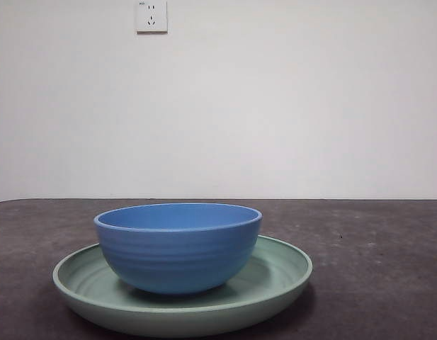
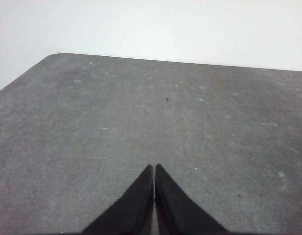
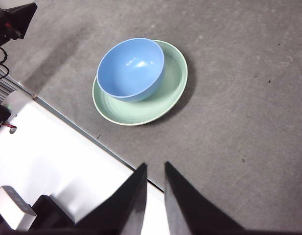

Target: Pick up the blue bowl, put it on the green plate, put it on desk

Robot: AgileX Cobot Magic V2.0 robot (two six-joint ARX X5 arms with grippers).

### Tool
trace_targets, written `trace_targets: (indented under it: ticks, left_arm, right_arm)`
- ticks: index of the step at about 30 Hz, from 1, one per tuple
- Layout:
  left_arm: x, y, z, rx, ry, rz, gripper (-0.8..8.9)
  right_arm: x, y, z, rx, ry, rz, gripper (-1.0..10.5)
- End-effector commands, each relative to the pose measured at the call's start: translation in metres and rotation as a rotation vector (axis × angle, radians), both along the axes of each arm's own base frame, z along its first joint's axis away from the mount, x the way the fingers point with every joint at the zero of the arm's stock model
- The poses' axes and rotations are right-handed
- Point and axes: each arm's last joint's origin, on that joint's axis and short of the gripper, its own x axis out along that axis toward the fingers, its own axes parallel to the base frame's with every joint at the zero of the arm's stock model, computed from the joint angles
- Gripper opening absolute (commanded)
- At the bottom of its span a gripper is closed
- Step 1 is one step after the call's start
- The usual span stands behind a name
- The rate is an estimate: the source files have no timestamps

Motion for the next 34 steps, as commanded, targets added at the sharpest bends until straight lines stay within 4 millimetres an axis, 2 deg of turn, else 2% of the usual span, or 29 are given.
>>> trace_targets:
  ticks: [1,19,25,29,34]
  left_arm:
    - [0.001,0.0,-0.006,-0.002,0.007,0.004,0.07]
    - [0.001,0.0,-0.006,-0.002,0.007,0.003,0.07]
    - [0.001,0.0,-0.006,-0.002,0.007,0.004,0.07]
    - [0.001,0.0,-0.006,-0.002,0.007,0.004,0.07]
    - [0.001,0.0,-0.006,-0.002,0.007,0.004,0.07]
  right_arm:
    - [0.0,0.0,0.004,0.007,-0.021,0.012,0.5]
    - [0.0,0.0,0.004,0.006,-0.021,0.011,0.5]
    - [0.001,-0.002,0.004,0.005,-0.026,-0.073,0.5]
    - [0.008,-0.002,0.001,-0.072,-0.115,-0.145,0.5]
    - [0.029,0.0,-0.009,-0.163,-0.333,-0.209,0.5]
